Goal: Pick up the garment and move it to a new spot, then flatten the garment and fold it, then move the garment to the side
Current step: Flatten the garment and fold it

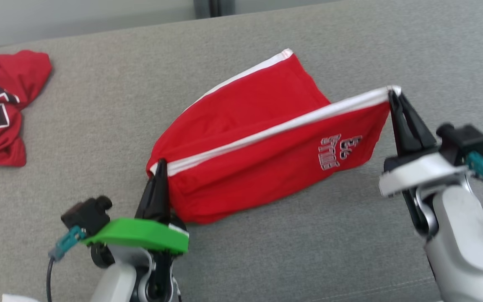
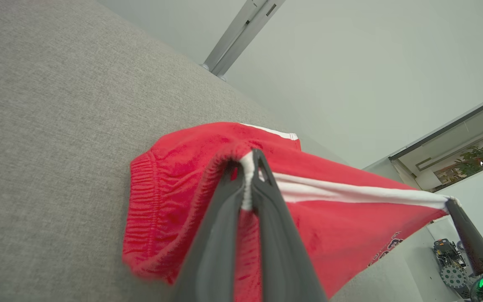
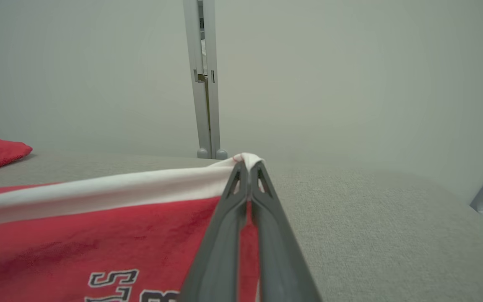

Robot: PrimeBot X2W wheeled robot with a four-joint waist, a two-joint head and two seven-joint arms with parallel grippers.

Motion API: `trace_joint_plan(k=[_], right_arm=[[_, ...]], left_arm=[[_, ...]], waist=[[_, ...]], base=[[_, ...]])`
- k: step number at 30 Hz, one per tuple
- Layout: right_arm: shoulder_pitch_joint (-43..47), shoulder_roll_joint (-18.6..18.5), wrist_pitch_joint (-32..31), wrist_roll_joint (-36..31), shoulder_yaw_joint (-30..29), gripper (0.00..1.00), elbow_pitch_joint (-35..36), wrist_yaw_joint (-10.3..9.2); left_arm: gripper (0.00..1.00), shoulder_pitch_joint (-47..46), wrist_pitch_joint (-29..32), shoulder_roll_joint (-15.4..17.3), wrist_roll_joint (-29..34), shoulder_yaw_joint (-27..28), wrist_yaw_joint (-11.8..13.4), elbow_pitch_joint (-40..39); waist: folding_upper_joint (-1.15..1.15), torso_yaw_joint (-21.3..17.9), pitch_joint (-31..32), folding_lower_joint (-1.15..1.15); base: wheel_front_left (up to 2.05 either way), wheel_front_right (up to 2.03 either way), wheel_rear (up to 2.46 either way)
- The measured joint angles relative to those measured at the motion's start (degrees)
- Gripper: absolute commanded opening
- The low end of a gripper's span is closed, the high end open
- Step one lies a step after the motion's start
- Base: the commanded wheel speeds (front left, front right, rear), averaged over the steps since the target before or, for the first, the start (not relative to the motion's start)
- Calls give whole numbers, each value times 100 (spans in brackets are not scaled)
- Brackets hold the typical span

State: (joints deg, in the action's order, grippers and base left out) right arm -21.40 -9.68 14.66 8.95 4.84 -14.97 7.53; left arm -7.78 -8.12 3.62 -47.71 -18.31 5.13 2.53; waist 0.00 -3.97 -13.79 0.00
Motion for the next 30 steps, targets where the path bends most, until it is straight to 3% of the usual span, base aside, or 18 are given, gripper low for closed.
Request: trace_joint_plan(k=[11,22,30], right_arm=[[-2253,-267,-299,499,1015,0,-2366,0],[-3490,-424,-244,956,1772,0,-3893,0],[-3952,-411,-130,1191,2125,0,-4513,0]], left_arm=[[0,-1568,-67,-77,-1121,-177,421,1437],[0,-2307,-511,-85,-1741,-614,419,2112],[0,-2569,-657,-87,-1898,-773,367,2371]], waist=[[0,516,-541,0],[0,885,-1014,0],[0,1029,-1148,0]], base=[[0,0,0],[0,0,0],[0,0,0]])
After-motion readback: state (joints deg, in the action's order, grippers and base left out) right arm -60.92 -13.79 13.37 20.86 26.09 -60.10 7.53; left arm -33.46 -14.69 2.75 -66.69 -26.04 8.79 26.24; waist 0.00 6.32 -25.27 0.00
